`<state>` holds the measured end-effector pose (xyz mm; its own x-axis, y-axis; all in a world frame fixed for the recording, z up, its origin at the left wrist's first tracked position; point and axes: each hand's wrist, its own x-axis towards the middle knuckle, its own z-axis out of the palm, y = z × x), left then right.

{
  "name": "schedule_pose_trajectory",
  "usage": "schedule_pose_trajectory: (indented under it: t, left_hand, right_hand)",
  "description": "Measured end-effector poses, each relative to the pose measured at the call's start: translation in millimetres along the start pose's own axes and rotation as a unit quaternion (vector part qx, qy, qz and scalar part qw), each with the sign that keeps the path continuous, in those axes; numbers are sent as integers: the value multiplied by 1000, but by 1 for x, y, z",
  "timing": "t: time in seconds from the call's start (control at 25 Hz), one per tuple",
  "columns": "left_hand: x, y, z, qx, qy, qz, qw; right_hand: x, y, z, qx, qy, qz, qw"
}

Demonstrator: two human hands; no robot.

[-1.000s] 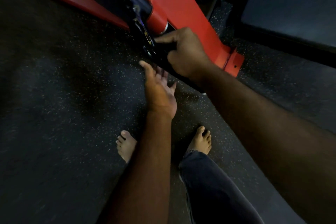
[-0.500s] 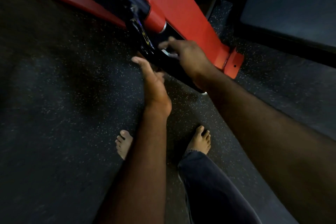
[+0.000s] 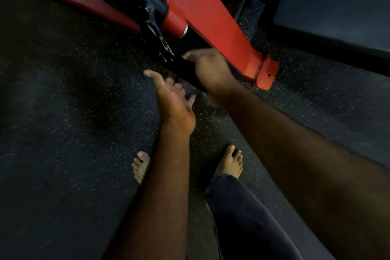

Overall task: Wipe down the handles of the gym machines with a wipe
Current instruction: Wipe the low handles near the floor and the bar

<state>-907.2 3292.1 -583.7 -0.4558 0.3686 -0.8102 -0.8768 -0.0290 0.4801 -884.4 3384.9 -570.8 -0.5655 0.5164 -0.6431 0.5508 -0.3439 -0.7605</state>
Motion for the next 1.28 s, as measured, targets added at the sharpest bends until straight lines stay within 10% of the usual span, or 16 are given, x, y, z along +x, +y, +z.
schedule_pose_trajectory:
  t: [0.2,0.52,0.8,1.12,1.28]
  left_hand:
    - [-8,-2,1,-13,-31,-37,999]
    - [-7,-21,4,-10,-9,-96,995]
    - [-6,-10,0,1,49,-32,998]
    - [8,-15,7,-1,3,-42,999]
    - [-3,-5,11,106,76,-7,991]
  right_hand:
    - [-15,2,37,-130,124,-177,968]
    - [-4,104,-31,-155,216,120,957]
    - [-9,-10,52,-106,190,-169,961]
    - [0,110,-28,-135,234,71,960]
    - [2,47,10,-120,228,-5,966]
